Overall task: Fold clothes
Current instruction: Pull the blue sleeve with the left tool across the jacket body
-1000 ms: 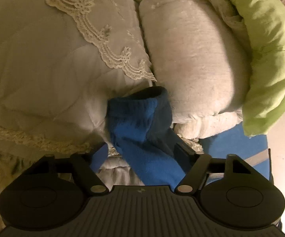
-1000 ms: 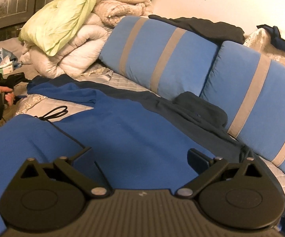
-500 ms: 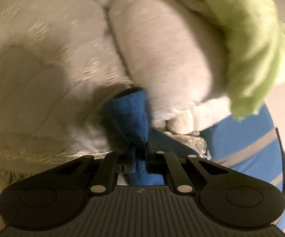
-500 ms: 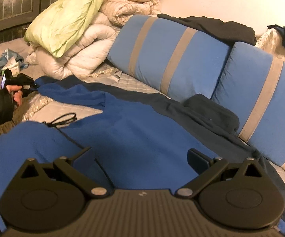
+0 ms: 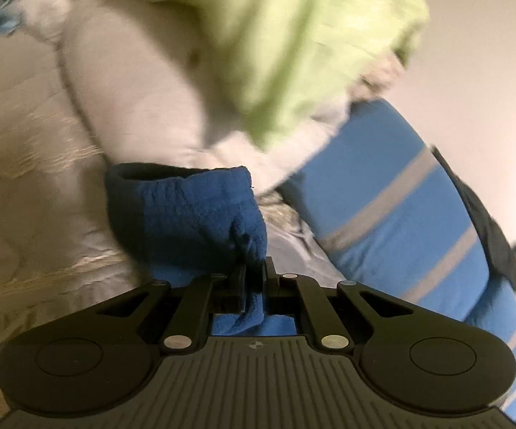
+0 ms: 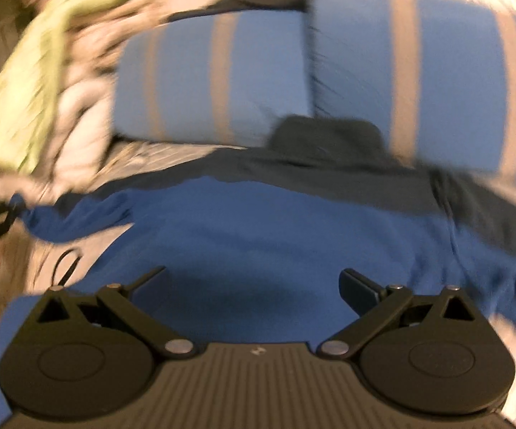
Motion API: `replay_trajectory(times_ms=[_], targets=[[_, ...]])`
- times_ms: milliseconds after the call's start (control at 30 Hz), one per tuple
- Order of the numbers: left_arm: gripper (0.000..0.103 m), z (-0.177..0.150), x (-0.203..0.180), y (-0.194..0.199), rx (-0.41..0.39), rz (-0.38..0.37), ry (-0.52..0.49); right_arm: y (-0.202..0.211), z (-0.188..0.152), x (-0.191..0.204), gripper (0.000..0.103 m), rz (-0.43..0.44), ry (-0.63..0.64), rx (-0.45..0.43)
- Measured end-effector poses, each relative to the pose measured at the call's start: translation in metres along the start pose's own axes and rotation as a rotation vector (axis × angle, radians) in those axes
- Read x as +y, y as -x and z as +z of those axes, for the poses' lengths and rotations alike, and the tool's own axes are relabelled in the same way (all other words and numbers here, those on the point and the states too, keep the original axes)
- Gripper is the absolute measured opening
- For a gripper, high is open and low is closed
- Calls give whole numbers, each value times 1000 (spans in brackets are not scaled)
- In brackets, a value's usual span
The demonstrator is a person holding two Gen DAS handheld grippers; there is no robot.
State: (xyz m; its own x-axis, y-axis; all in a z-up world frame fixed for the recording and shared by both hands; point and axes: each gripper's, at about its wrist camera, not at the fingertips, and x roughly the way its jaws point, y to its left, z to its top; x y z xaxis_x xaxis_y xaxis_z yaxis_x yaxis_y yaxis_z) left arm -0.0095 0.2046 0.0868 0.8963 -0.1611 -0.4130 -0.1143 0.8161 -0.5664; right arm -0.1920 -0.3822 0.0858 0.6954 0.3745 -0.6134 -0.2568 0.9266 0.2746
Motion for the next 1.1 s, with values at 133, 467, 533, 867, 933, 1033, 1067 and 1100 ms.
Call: replay_trajectory(times_ms=[133,467,533,867,933,1033,1067,1100], targets=[[8,-4,-36,-5,27,-24,-130,-7,-17,-21,103,-5,-91,-10],[8,-13,-123,-5,22,-77,-398,-13,-35,-49,103,30,-227,-16],[8,-15,-133,-5,24,-90,-418,-13,-35,-53,103,53,-253,-20],[8,-20,-164,-6,44,-105,-487,-21,-41,-77,103,117,-401,17],[7,-20,-167,-6,68,-108,-483,-17,-41,-70,103,128,-355,0],[8,-21,-169,-1,68,-114,-493,-12,-42,-65,103,145,-334,-33],[7,-22,-169,-1,74,-118,-493,-10,-42,-64,103,151,-331,-44],[7,-24,-169,-1,75,-121,-499,-9,-42,-65,103,155,-335,-52]])
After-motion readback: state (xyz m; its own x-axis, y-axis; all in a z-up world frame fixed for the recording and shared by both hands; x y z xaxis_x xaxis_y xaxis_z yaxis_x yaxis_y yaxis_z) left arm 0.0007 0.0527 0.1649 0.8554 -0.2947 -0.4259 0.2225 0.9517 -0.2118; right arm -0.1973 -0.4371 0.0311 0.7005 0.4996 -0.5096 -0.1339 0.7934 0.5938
